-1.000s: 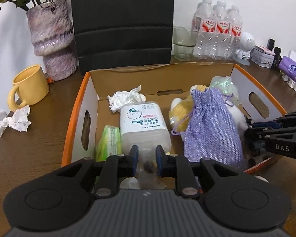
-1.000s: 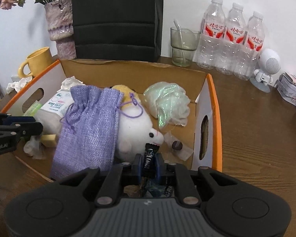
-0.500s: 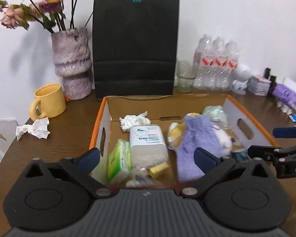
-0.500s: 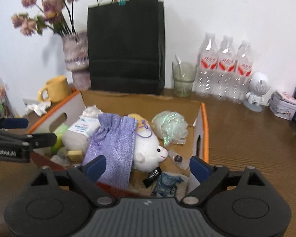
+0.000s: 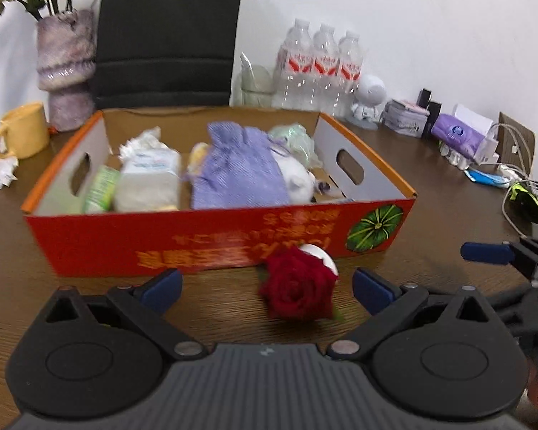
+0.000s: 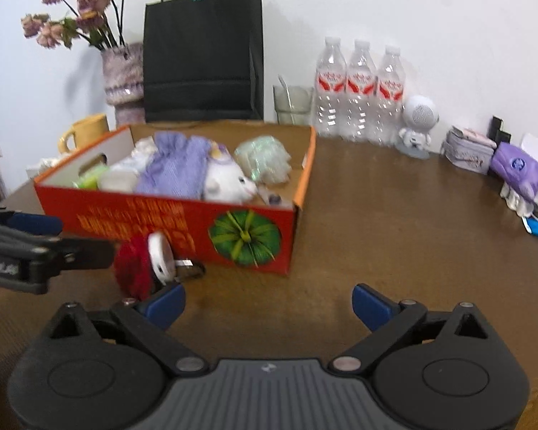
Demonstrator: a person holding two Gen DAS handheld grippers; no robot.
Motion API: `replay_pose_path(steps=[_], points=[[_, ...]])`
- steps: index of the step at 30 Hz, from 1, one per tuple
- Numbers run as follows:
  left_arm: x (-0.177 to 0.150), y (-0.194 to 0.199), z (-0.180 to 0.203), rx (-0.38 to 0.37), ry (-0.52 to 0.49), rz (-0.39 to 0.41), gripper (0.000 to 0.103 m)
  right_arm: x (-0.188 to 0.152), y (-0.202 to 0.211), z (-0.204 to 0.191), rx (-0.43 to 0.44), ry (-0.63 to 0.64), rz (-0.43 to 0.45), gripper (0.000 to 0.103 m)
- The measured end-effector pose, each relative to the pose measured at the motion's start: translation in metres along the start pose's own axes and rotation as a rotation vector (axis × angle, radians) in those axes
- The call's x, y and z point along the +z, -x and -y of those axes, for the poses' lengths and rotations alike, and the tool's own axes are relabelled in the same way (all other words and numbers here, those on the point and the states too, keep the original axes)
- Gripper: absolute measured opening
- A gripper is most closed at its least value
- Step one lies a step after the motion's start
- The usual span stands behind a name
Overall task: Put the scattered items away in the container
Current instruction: 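Grasp the red rose with the left tool while the right tool grasps the black carabiner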
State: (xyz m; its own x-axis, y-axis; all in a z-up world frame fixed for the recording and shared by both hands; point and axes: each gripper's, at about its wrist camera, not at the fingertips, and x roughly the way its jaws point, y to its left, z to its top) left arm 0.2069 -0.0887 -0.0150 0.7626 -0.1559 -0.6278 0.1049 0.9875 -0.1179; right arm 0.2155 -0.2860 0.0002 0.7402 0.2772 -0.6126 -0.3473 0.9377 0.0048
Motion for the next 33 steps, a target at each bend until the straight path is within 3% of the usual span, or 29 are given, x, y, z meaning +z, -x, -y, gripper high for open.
replay_pose_path(steps=[5,6,8,9,10,17,33], points=[[-0.004,-0.023,0.015,0.029,-0.004,-0.022,0.102,-0.010,-0.010,0.005,-0.008,-0.004,-0.018,0.100],[-0.004,-0.026,0.016,0.044,-0.007,-0.023,0.098,-0.011,-0.012,0.005,-0.012,-0.002,-0.020,0.100],[-0.006,-0.030,0.016,0.053,-0.008,-0.035,0.080,-0.012,-0.015,0.005,-0.013,0.004,-0.021,0.100],[-0.008,-0.033,0.014,0.039,-0.007,-0.050,0.060,-0.012,-0.016,0.004,-0.011,0.009,-0.021,0.100],[-0.010,-0.033,0.013,0.033,-0.007,-0.055,0.053,-0.012,-0.017,0.003,-0.011,0.014,-0.021,0.100],[-0.015,-0.016,-0.002,0.035,0.000,-0.013,0.049,-0.008,-0.024,-0.012,0.024,0.049,-0.008,0.099],[-0.017,0.005,-0.058,0.093,0.056,0.003,0.049,0.011,-0.052,-0.079,0.089,0.117,-0.018,0.096]])
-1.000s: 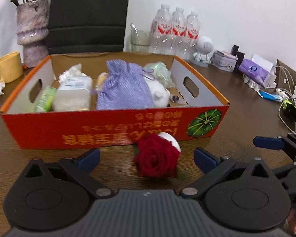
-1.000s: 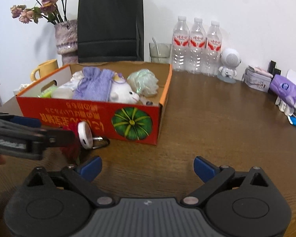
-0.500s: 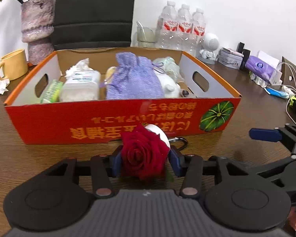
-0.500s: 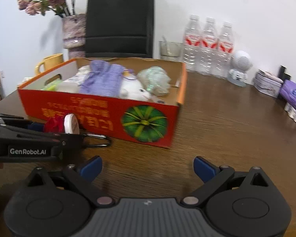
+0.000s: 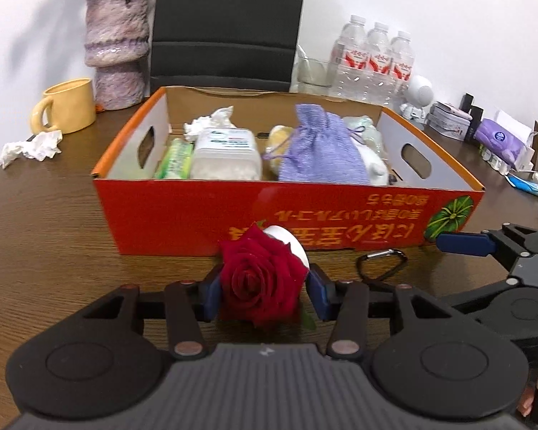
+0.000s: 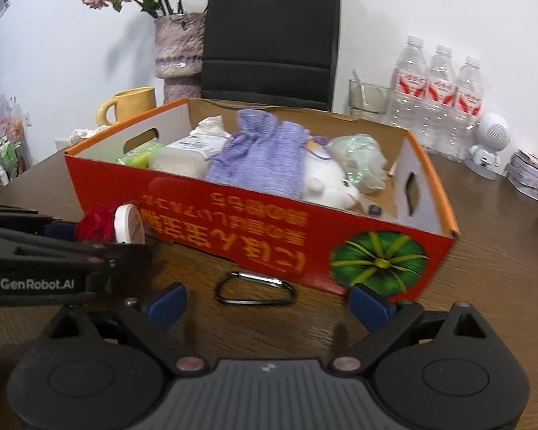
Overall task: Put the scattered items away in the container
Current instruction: 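Grasp the red rose with the left tool while the right tool grasps the black carabiner, then drop the rose from the left tool while the right tool drops the carabiner into the box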
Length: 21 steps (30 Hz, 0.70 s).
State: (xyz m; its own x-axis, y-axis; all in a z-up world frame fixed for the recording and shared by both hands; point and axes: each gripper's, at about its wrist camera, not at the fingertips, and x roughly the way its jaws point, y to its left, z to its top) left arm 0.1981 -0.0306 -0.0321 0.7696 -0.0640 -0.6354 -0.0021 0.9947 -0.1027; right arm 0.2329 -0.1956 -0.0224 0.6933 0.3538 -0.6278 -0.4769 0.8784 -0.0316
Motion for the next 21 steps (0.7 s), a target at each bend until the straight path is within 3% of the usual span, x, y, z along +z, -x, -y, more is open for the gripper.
replay_pose_path(steps=[6,7,10,21], points=[[0.000,0.003,-0.006,-0.007,0.006,0.007,0.049,0.005,-0.014,-0.005,-0.017,-0.008,-0.032,0.092],[0.000,0.002,-0.007,-0.008,0.008,0.007,0.049,0.004,-0.015,-0.005,-0.012,-0.011,-0.039,0.086],[-0.002,0.002,-0.008,-0.011,0.009,0.005,0.049,0.004,-0.013,-0.003,0.039,-0.039,-0.035,0.053],[-0.006,0.006,-0.008,-0.010,0.009,0.007,0.049,-0.003,0.000,-0.004,0.031,-0.042,-0.034,0.052]])
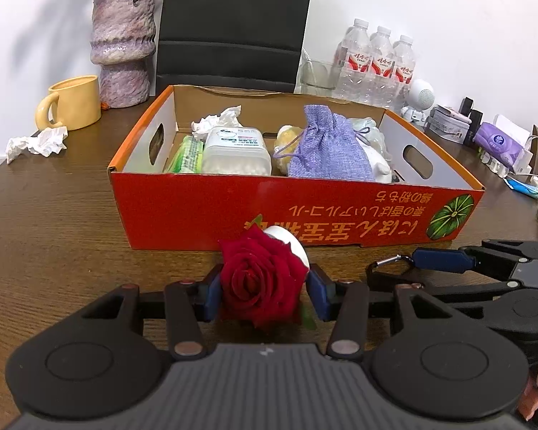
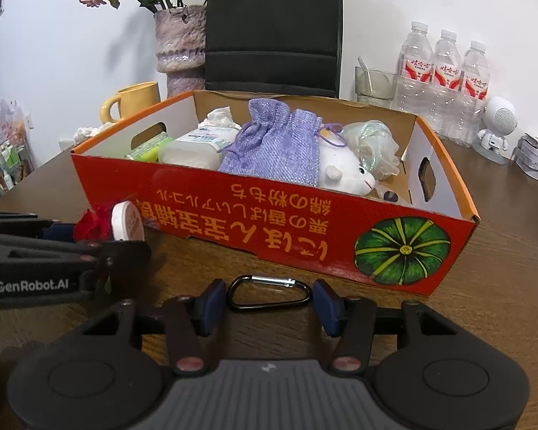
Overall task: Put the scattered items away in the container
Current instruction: 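Drop the rose from the left tool while the right tool drops the carabiner into the box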
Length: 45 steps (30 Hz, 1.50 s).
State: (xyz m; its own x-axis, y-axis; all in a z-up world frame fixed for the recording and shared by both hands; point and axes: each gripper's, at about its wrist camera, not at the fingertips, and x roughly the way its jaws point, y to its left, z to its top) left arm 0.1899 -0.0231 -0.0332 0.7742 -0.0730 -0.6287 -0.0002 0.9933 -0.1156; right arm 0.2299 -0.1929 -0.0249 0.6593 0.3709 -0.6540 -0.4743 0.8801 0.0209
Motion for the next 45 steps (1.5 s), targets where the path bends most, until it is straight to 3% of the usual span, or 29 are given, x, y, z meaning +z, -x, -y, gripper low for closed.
replay_pose_path(steps=[8,14,19,23,28,33,40,45], points=[[-0.003,0.009,0.001,-0.002,-0.006,0.007,0.049,-0.006,0.017,0.000,0.005,0.001,0.027,0.052],[-0.001,0.037,0.002,-0.023,-0.028,0.056,0.049,-0.003,0.050,0.002,0.006,0.004,0.090,0.052],[0.032,0.063,0.000,-0.047,-0.043,0.132,0.049,0.021,0.083,0.012,0.011,0.006,0.168,0.052],[0.069,0.064,0.000,-0.016,-0.067,0.176,0.049,0.054,0.090,0.026,-0.011,0.015,0.186,0.052],[0.111,0.037,-0.002,0.009,-0.064,0.131,0.049,0.095,0.065,0.046,-0.031,-0.013,0.113,0.053],[0.129,-0.001,-0.003,0.032,-0.070,0.036,0.049,0.114,0.020,0.063,-0.044,-0.057,0.003,0.053],[0.125,-0.054,-0.004,0.071,-0.073,-0.109,0.049,0.109,-0.030,0.069,-0.069,-0.073,-0.122,0.053],[0.120,-0.069,-0.007,0.086,-0.076,-0.146,0.049,0.105,-0.045,0.070,-0.071,-0.089,-0.163,0.053]])
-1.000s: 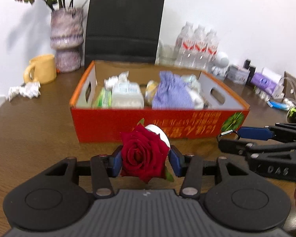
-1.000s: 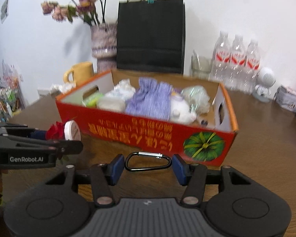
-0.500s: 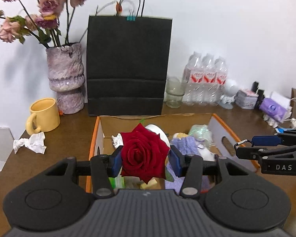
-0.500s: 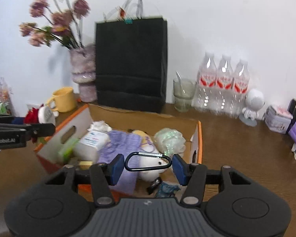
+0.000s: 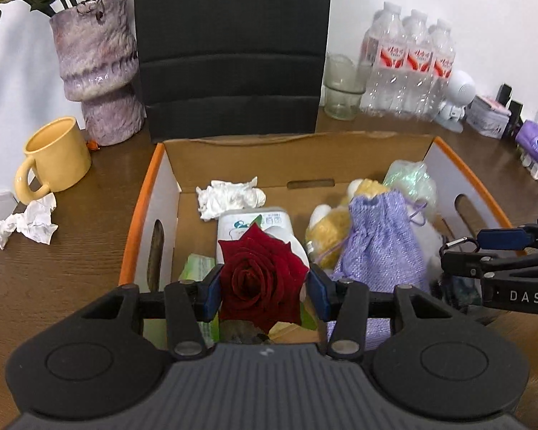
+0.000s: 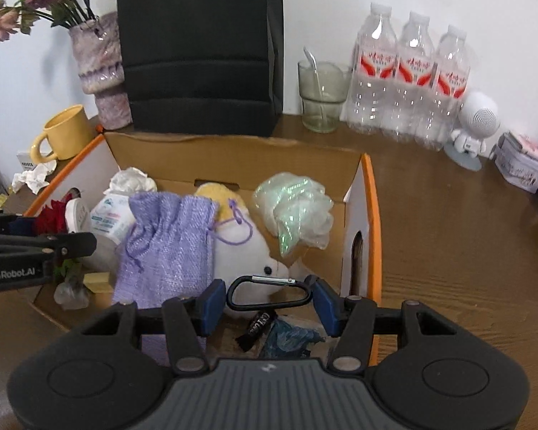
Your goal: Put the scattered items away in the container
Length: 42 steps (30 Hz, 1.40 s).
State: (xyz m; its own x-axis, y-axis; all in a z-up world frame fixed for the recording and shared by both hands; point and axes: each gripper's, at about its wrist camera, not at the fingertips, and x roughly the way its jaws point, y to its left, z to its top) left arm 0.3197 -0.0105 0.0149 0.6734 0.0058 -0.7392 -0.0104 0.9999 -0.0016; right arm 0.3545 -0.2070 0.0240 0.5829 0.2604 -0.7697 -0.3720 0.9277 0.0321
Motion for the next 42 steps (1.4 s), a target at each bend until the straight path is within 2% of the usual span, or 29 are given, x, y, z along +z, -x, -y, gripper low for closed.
replay_pose_path(steps=[2,3,4,6,7,8,10,12,15,16,17,21,28,36,42], points=[[-0.001,-0.002,0.001,0.010,-0.005,-0.005,0.050,0.000,-0.002,0.000,-0.001,-0.001,-0.008,0.053],[-0.001,-0.002,0.002,0.019,-0.007,-0.005,0.054,0.000,-0.003,-0.001,-0.001,-0.002,-0.015,0.053],[-0.002,-0.001,0.002,0.027,-0.008,-0.006,0.066,0.000,-0.003,-0.001,-0.002,-0.007,-0.018,0.055],[-0.003,0.004,0.004,0.033,-0.012,0.006,0.078,0.000,-0.002,0.000,-0.007,-0.027,-0.029,0.069],[-0.004,0.006,0.004,0.034,-0.018,0.014,0.081,-0.001,0.000,-0.001,-0.009,-0.034,-0.026,0.080],[-0.005,0.010,0.005,0.041,-0.023,0.022,0.084,-0.001,0.002,0.000,-0.007,-0.034,-0.020,0.084],[-0.007,0.017,0.007,0.050,-0.027,0.038,0.096,-0.003,0.008,0.000,-0.001,-0.035,-0.012,0.086],[-0.010,0.026,0.007,0.063,-0.027,0.056,0.103,-0.004,0.015,-0.001,0.007,-0.040,-0.012,0.091],[-0.016,0.041,0.009,0.064,-0.028,0.075,0.103,-0.007,0.028,-0.002,0.013,-0.041,-0.006,0.093],[-0.018,0.047,0.009,0.065,-0.026,0.082,0.103,-0.009,0.033,-0.003,0.014,-0.044,-0.005,0.096],[-0.019,0.052,0.009,0.066,-0.025,0.088,0.103,-0.010,0.040,-0.003,0.011,-0.047,-0.002,0.103],[-0.028,0.081,0.010,0.066,-0.021,0.129,0.103,-0.017,0.073,-0.011,-0.024,-0.032,0.029,0.103],[-0.047,0.133,0.014,0.054,0.007,0.182,0.103,-0.034,0.131,-0.025,0.001,-0.027,0.095,0.103],[-0.075,0.174,0.023,0.030,0.018,0.202,0.103,-0.065,0.171,-0.041,0.048,-0.031,0.125,0.103],[-0.091,0.187,0.030,0.023,-0.009,0.207,0.103,-0.086,0.188,-0.048,0.069,-0.041,0.142,0.103]])
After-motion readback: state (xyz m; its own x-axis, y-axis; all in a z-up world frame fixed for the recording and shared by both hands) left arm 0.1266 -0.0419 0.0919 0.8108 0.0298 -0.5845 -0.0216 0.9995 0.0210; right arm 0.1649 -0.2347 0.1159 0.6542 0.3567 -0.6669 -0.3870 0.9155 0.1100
